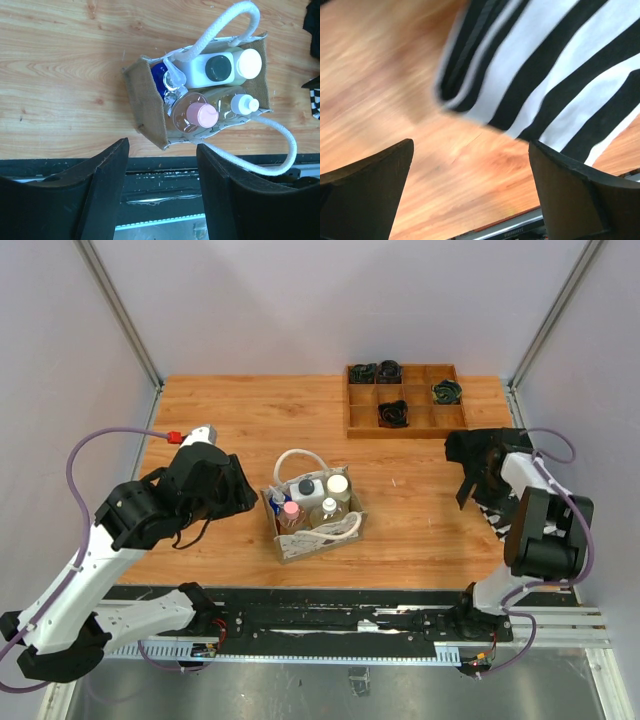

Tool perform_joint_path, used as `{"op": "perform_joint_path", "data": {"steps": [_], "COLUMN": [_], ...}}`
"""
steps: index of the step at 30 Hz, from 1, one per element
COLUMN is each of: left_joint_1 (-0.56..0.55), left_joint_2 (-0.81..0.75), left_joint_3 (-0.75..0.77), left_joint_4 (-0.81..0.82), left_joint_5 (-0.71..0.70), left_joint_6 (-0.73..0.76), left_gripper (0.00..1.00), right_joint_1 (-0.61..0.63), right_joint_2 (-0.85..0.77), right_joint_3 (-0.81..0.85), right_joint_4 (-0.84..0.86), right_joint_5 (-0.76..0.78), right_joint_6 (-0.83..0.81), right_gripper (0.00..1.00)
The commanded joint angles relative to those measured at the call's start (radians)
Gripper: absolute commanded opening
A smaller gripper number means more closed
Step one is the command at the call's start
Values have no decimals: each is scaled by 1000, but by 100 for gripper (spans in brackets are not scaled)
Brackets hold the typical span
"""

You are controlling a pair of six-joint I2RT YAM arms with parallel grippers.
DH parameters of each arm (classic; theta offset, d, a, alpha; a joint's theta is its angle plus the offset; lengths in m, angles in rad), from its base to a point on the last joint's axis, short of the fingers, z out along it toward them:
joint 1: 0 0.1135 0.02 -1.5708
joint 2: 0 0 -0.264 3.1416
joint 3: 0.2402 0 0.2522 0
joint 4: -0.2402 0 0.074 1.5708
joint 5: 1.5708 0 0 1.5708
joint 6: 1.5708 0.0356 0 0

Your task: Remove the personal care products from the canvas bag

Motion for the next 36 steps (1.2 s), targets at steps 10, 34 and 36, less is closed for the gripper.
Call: {"op": "perform_joint_path", "data": {"steps": [10,34,36], "left_joint_1": [-8,-8,-8], "left_joint_2": [12,6,5], "left_joint_3": [-87,-107,-106], "left_joint_4": [99,135,134], "left_joint_5": [-17,-4,-6], "left_joint_6": [8,-2,-2], "left_gripper": [61,62,62], "right_joint_1": [384,250,241], "right_joint_2": [124,915,935], "right_joint_3": [631,1478,1487], "right_joint_4": [-59,-333,-350], "right_joint_5": [-129,59,62], "right_joint_6": [-206,-236,-231], "right_gripper": [98,99,99]}}
